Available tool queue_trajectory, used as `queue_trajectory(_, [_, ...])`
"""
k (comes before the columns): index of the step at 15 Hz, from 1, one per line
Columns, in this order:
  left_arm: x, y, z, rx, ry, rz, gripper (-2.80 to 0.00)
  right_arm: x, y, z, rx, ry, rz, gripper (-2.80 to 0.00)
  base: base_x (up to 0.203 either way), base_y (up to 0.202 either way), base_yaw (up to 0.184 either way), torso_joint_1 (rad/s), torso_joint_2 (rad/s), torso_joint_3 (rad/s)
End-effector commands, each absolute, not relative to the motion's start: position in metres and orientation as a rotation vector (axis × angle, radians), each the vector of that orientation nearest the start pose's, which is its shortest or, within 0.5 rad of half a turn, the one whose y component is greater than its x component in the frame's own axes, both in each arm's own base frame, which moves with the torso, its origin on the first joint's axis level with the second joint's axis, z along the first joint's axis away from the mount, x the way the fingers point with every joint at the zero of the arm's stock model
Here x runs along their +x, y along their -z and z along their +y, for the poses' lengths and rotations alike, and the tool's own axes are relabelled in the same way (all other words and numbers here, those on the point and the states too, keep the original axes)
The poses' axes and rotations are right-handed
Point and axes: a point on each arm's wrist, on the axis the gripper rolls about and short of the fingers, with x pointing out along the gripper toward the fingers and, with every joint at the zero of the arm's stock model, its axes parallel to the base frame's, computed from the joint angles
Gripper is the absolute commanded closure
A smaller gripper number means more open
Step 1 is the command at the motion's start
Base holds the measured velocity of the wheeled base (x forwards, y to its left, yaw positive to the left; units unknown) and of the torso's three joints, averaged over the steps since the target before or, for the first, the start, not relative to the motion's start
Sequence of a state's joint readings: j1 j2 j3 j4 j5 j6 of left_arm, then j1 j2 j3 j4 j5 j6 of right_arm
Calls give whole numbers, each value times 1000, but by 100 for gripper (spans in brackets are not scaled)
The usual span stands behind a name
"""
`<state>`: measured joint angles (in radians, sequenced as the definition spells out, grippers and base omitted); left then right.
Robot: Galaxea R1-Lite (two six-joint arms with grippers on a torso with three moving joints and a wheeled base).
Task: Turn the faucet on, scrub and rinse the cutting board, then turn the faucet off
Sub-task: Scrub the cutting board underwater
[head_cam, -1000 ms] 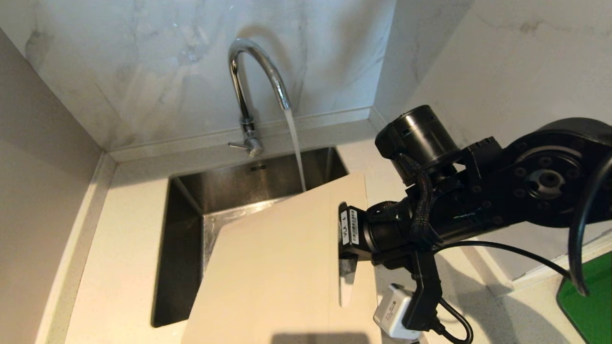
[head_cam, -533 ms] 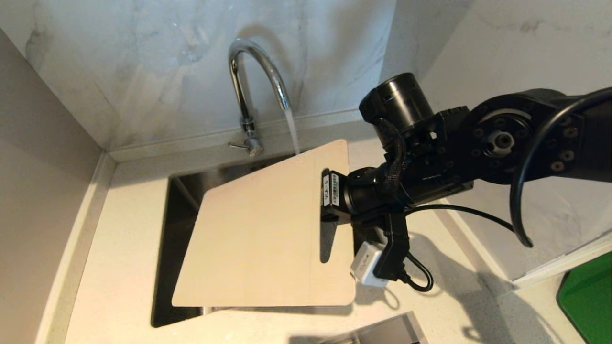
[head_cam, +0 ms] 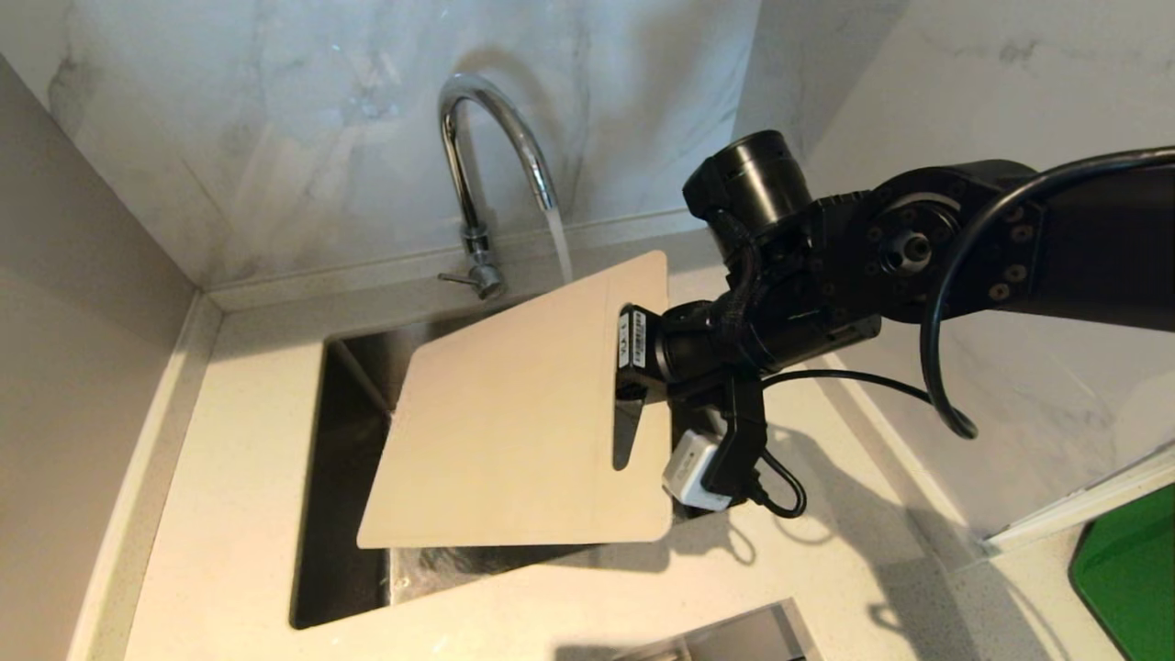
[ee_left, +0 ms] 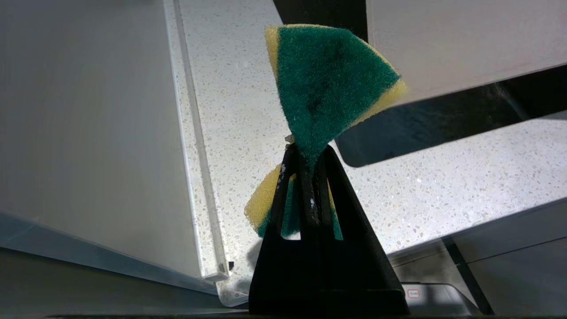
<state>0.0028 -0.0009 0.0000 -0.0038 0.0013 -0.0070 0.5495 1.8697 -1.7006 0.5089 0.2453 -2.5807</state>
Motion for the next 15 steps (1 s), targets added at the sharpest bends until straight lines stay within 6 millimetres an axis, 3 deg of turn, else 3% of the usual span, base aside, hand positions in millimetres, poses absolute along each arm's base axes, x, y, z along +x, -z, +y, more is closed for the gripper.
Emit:
queue_trajectory(1, [-23, -76, 0, -8, -5, -6, 0, 305, -267, 189, -2411, -1160, -742, 0, 0, 0, 0, 0, 0, 0])
queue_trajectory(10, [-23, -76, 0, -8, -6, -6, 0, 341, -265, 195, -2468, -1085, -761, 0, 0, 0, 0, 0, 0, 0])
queue_trajectory(15, [-23, -76, 0, -8, -5, -6, 0, 350, -260, 186, -2479, -1087, -729, 0, 0, 0, 0, 0, 0, 0])
